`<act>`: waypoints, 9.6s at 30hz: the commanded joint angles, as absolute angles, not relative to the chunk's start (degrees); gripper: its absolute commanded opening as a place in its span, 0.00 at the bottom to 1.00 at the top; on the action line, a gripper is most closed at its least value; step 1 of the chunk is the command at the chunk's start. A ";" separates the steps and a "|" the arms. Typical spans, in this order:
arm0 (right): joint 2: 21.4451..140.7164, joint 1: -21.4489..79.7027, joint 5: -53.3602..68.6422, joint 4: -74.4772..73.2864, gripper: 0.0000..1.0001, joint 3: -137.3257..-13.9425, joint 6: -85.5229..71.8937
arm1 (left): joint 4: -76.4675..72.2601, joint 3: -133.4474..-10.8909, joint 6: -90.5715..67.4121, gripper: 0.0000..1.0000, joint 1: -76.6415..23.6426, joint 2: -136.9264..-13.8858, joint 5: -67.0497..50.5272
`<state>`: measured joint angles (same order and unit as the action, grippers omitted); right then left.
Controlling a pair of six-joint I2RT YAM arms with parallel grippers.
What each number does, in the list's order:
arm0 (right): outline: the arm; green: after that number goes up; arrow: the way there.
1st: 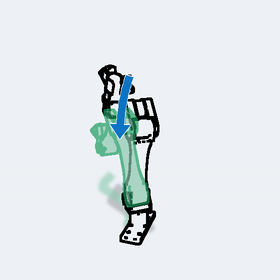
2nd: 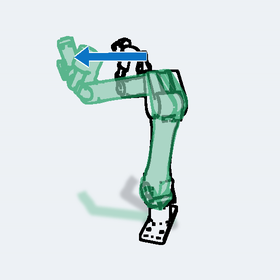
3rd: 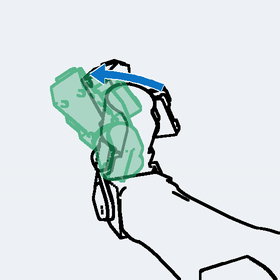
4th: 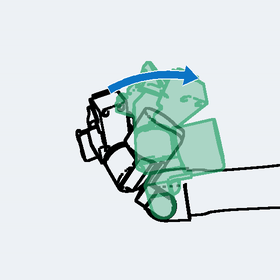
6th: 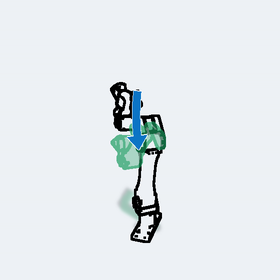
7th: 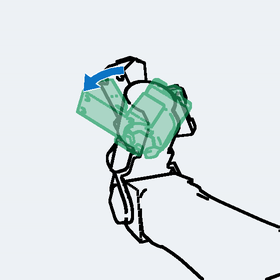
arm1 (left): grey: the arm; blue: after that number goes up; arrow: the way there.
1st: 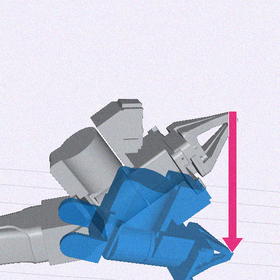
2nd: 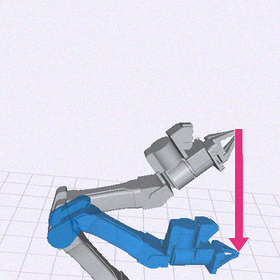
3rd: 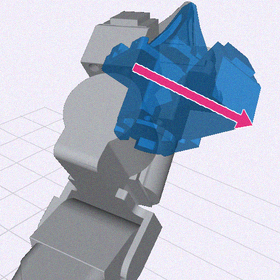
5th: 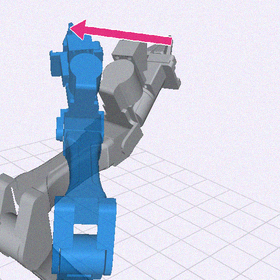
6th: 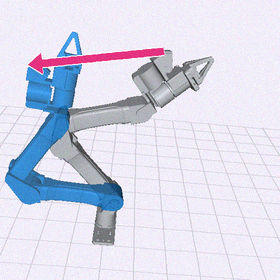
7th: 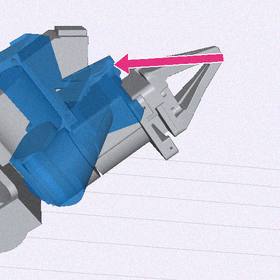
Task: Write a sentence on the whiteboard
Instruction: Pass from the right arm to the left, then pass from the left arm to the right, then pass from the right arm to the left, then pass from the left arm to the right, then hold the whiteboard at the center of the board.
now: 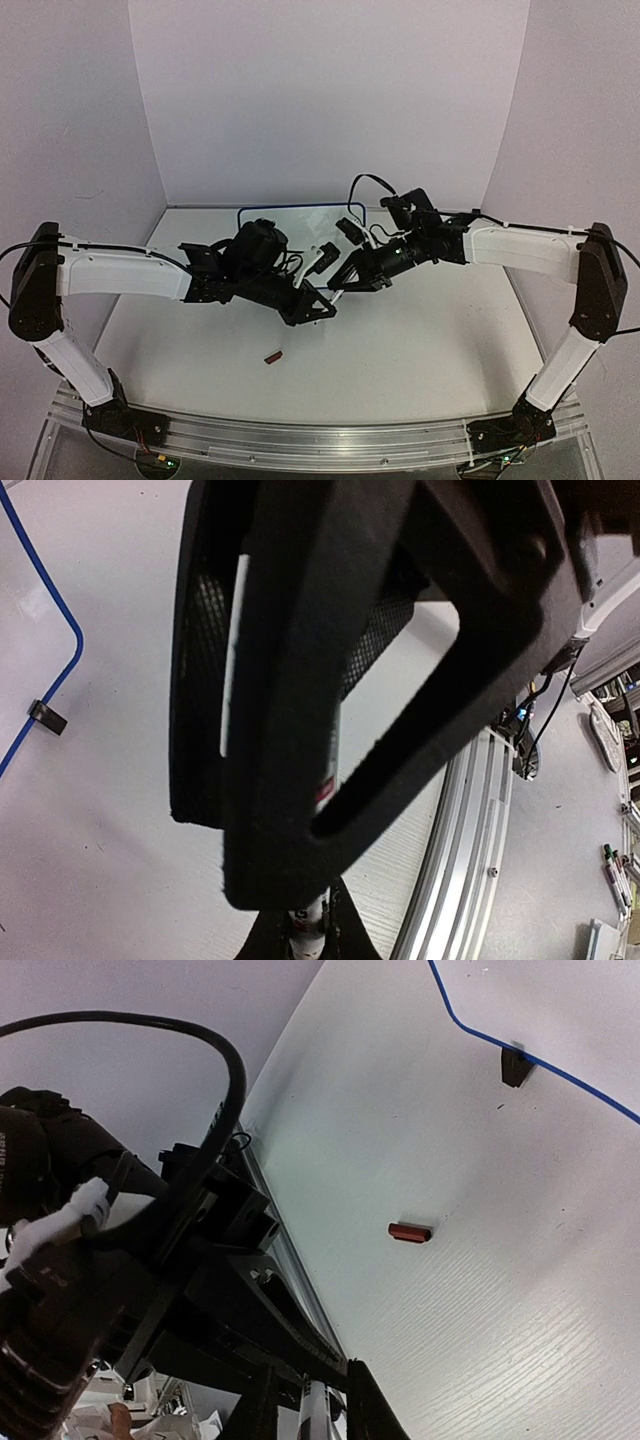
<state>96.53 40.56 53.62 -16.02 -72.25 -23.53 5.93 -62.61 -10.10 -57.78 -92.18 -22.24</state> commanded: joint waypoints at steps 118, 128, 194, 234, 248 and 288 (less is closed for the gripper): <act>88.66 48.50 21.71 18.33 0.00 -65.21 -36.48 | 3.36 -66.98 9.19 0.26 -48.86 -86.59 -20.82; 84.79 46.58 27.27 5.50 0.41 -66.55 -34.04 | 10.24 -66.28 12.61 0.00 -49.28 -84.33 -23.59; 93.71 42.21 55.20 -24.69 0.20 -77.61 -21.95 | 21.51 -75.23 14.71 0.00 -54.28 -92.05 -30.28; 78.06 44.34 12.32 -5.69 0.00 -60.92 -26.73 | 6.27 -53.56 -9.24 0.89 -16.72 -71.96 -26.47; 87.72 50.17 6.45 10.79 0.00 -64.23 -26.34 | -25.07 -44.46 -13.32 0.84 -6.63 -82.95 -44.13; 120.67 51.41 7.03 22.67 0.00 -93.59 -25.40 | -21.14 -57.32 2.19 0.02 -13.87 -104.20 -49.50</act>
<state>120.36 50.83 6.90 20.07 -91.66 -26.39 -19.97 -58.04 -0.19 -13.60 -104.64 -50.51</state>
